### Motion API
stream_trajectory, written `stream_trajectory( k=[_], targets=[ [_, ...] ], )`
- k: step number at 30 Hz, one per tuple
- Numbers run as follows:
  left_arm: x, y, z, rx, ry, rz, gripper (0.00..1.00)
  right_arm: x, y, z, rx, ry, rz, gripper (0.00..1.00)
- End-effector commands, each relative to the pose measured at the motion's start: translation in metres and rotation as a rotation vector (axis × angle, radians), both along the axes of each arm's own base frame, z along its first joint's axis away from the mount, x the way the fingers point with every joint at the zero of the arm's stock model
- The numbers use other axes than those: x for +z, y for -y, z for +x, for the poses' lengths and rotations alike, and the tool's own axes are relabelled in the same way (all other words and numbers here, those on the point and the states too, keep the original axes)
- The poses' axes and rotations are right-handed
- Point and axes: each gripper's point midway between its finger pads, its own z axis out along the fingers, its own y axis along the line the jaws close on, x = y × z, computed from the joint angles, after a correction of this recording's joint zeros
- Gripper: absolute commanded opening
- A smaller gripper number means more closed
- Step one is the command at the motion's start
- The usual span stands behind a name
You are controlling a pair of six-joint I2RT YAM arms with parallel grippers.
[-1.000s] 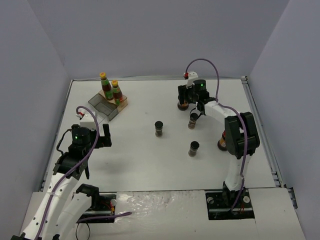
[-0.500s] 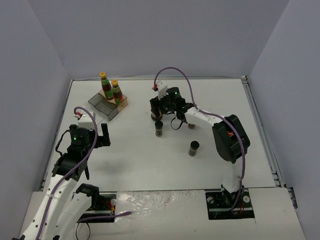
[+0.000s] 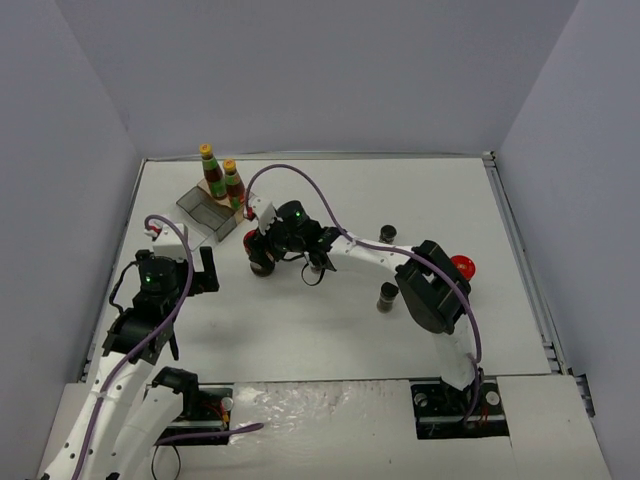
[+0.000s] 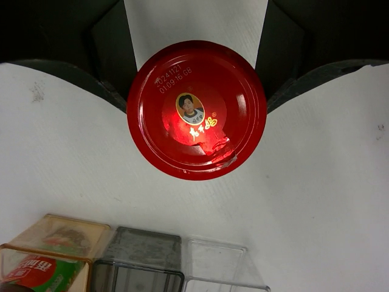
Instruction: Organize the condiment bottles
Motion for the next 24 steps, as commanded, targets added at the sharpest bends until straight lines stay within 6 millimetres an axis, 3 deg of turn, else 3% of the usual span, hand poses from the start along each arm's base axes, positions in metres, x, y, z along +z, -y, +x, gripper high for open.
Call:
stream_trajectory(
  k=[1, 5, 9, 11, 15, 20, 21, 22, 23, 24],
  targets=[
    [0.015, 0.001, 0.007, 0.003, 0.055, -0.016, 0.97, 0.065, -0.024, 0.004, 0.030, 0.134, 0.167, 0.13],
    [0.016, 0.007, 0.008, -0.026, 0.059, -0.034, 0.97, 0.061, -0.022, -0.002, 0.037, 0.122, 0.163, 0.47],
    [0.022, 0.016, 0.012, -0.058, 0.075, -0.071, 0.97, 0.073, -0.014, -0.007, 0.034, 0.134, 0.162, 0.84],
    [0.027, 0.023, 0.015, -0.077, 0.071, -0.095, 0.97, 0.083, -0.007, -0.010, 0.027, 0.143, 0.160, 0.96],
    [0.047, 0.034, 0.023, -0.118, 0.072, -0.130, 0.97, 0.112, 0.021, -0.023, -0.009, 0.152, 0.133, 1.00],
    [0.062, 0.050, 0.038, -0.172, 0.062, -0.154, 0.97, 0.150, 0.079, -0.040, -0.143, 0.188, 0.132, 1.00],
    [0.063, 0.053, 0.043, -0.180, 0.072, -0.158, 0.97, 0.154, 0.092, -0.044, -0.179, 0.194, 0.139, 1.00],
    [0.062, 0.059, 0.050, -0.201, 0.089, -0.161, 0.97, 0.146, 0.105, -0.049, -0.209, 0.172, 0.131, 1.00],
    [0.060, 0.065, 0.056, -0.216, 0.095, -0.164, 0.97, 0.159, 0.116, -0.052, -0.234, 0.192, 0.153, 1.00],
    [0.058, 0.070, 0.060, -0.232, 0.099, -0.161, 0.97, 0.157, 0.128, -0.056, -0.260, 0.191, 0.152, 1.00]
  ],
)
